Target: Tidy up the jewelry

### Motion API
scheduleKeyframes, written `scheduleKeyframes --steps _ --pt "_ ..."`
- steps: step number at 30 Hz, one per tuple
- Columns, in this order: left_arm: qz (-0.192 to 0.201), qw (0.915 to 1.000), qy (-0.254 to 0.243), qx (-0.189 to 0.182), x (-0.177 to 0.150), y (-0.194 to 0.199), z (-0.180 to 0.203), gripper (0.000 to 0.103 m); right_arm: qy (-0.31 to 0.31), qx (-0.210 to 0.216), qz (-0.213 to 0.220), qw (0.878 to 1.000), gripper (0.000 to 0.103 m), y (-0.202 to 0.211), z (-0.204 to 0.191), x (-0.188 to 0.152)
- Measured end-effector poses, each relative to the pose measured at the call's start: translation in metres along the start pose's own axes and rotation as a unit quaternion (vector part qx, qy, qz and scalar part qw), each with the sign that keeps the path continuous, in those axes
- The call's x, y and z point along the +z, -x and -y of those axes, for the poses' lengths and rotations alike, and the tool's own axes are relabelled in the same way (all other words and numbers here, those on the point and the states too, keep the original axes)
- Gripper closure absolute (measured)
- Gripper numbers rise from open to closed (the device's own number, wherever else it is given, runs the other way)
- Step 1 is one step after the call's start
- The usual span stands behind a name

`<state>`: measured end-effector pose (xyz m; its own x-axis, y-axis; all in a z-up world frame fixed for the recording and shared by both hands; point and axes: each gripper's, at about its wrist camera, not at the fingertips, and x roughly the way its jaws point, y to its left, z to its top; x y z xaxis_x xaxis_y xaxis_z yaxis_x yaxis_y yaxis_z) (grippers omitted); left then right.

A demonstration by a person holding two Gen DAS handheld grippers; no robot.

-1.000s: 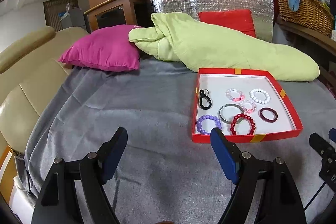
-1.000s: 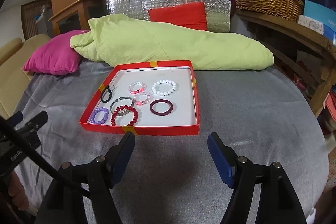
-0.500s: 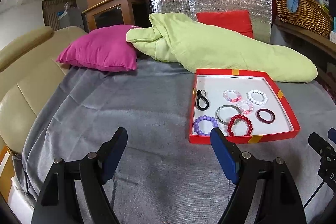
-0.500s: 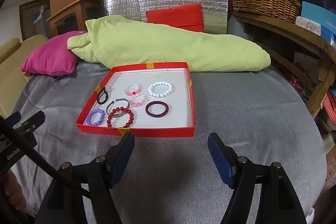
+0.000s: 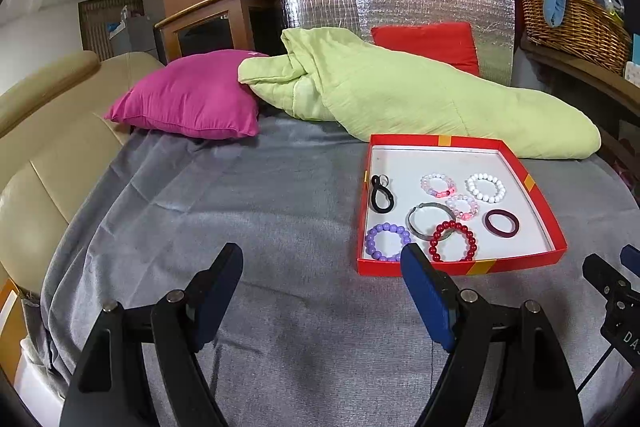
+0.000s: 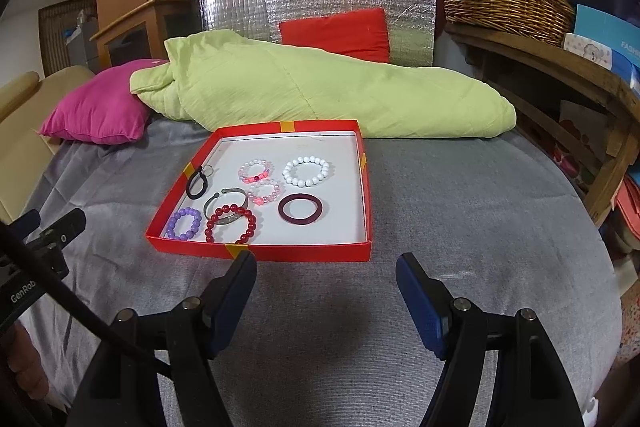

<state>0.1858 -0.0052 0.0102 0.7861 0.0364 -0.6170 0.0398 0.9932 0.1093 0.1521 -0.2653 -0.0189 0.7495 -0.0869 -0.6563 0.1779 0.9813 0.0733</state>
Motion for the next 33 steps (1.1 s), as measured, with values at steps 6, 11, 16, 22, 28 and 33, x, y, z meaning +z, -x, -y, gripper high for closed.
scheduleKeyframes --steps 6,11,16,22,28,33 --pt "0.0 1.0 0.002 0.0 0.001 0.0 -0.003 0.021 0.001 0.001 0.001 1.0 0.027 0.0 -0.002 0.0" --pt "0.001 1.0 0.003 -0.001 0.0 0.0 -0.006 0.021 0.002 0.002 0.006 1.0 0.027 0.001 -0.004 0.001" --pt "0.001 1.0 0.004 0.001 0.001 0.001 -0.009 0.021 0.005 0.005 0.01 1.0 0.027 0.002 -0.008 0.0" --pt "0.002 1.0 0.006 0.004 0.001 0.001 -0.013 0.021 0.007 0.006 0.012 1.0 0.027 0.003 -0.01 0.0" --pt "0.003 1.0 0.006 0.005 0.0 0.002 -0.014 0.021 0.009 0.008 0.014 1.0 0.027 0.004 -0.013 0.0" --pt "0.004 1.0 0.007 0.005 0.0 0.004 -0.017 0.021 0.013 0.011 0.023 1.0 0.027 0.007 -0.016 0.001"
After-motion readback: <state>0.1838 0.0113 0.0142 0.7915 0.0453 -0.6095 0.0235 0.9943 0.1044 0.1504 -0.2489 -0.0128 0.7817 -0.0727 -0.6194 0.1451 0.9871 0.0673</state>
